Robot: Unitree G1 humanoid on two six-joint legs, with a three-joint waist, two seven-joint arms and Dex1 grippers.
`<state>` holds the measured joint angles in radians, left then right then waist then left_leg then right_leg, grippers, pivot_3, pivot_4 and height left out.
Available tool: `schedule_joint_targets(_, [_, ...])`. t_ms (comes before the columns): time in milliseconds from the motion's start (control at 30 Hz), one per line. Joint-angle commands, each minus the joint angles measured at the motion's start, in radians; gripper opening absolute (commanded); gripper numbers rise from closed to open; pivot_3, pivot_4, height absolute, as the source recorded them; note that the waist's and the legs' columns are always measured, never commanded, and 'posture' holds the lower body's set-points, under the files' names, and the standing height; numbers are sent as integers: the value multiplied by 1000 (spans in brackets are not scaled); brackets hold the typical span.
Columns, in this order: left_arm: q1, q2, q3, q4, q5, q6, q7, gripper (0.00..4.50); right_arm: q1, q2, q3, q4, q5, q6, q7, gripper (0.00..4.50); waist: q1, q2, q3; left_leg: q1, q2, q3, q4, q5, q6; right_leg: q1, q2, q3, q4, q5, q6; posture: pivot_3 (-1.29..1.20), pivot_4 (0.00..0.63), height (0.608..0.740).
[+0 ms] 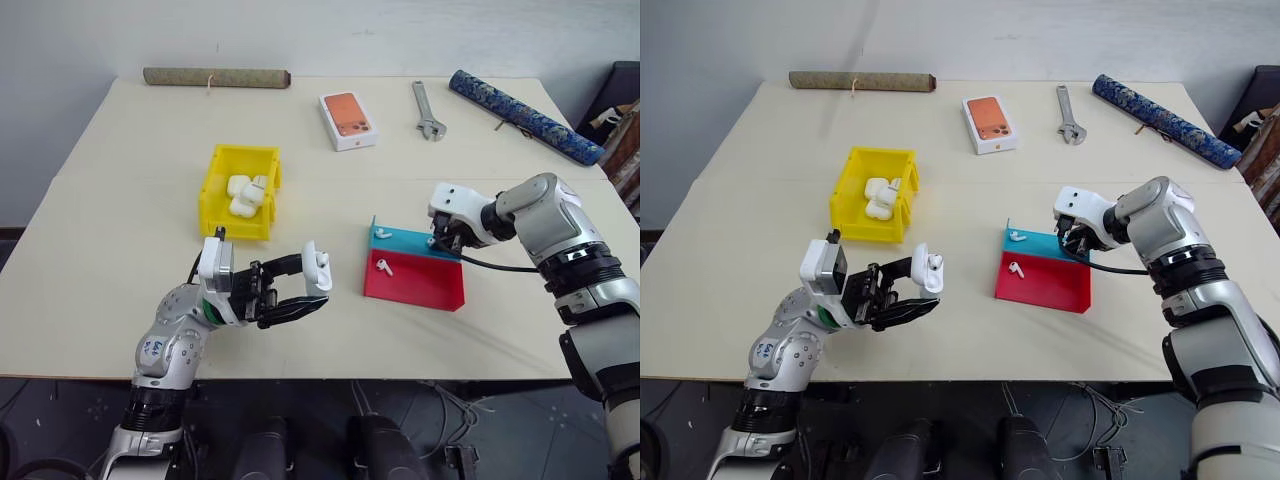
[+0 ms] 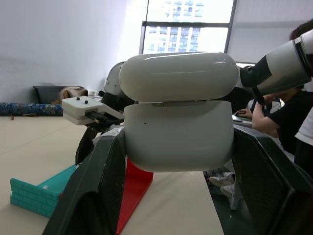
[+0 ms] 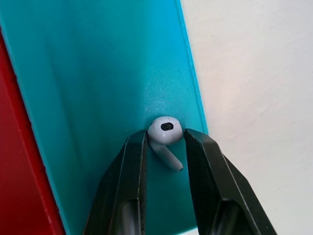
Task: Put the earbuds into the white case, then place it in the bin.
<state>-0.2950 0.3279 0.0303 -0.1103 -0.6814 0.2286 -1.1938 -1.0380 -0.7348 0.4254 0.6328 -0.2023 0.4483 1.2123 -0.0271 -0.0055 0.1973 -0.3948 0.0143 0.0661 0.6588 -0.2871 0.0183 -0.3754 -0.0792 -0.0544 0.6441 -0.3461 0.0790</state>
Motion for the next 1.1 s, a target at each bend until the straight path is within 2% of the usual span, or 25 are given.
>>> schedule_joint_targets(33, [9,3,5,-42,-25,-1,0,2776,-1,7,-9,22,-17,-11,2,1144,0,0,0,0,0,0,0,0,0,0,0,0,0,0,0,0,150,740])
schedule_joint_targets(100, [10,4,5,-42,-25,-1,-1,2776,2,9,-11,25,-16,-20,4,1144,0,0,0,0,0,0,0,0,0,0,0,0,0,0,0,0,150,740])
schedule_joint_targets(233, [10,6,6,-42,-26,2,-1,2776,12,12,-12,17,-15,-21,8,440,0,0,0,0,0,0,0,0,0,0,0,0,0,0,0,0,150,740])
schedule_joint_targets(467, [11,11,8,-45,-26,5,-1,2776,24,10,-27,3,-6,-15,1,440,0,0,0,0,0,0,0,0,0,0,0,0,0,0,0,0,150,740])
schedule_joint_targets(600, [3,11,11,-42,-24,4,0,2776,24,-17,-83,-51,35,-7,19,440,0,0,0,0,0,0,0,0,0,0,0,0,0,0,0,0,150,740])
schedule_joint_targets(667, [-13,15,18,-33,-29,6,-4,2776,36,-48,-177,-129,142,-21,94,440,1,0,0,0,0,0,0,0,0,0,0,0,0,0,0,0,150,740])
schedule_joint_targets(733, [-35,18,26,-20,-44,16,-15,2776,76,-55,-328,-226,315,-12,164,440,3,1,1,-1,0,0,0,0,0,-1,0,0,0,0,0,0,150,740])
schedule_joint_targets(800, [-59,17,33,-2,-54,23,-20,2776,148,-68,-410,-303,404,-98,207,440,5,1,1,-2,0,-1,0,0,0,-1,0,-1,0,0,0,0,150,740])
schedule_joint_targets(833, [-75,10,34,9,-58,24,-19,2776,196,-63,-463,-367,491,-71,248,440,7,1,1,-2,0,-2,0,0,0,0,0,-2,0,0,0,0,150,740])
schedule_joint_targets(900, [-112,-4,33,36,-59,18,-23,2776,269,3,-592,-502,677,80,193,440,14,0,1,-2,0,-3,0,0,0,1,0,-3,0,0,0,0,150,740])
schedule_joint_targets(1000, [-176,-18,41,90,-46,-7,-29,2776,357,74,-647,-692,849,225,99,440,14,0,1,-2,0,-3,1,0,1,2,0,-3,0,0,1,0,150,740])
schedule_joint_targets(1100, [-248,-36,54,136,-58,-9,-26,2776,356,223,-724,-829,1124,410,-128,440,6,1,1,-2,0,-3,1,0,0,0,0,-3,1,0,1,0,150,740])
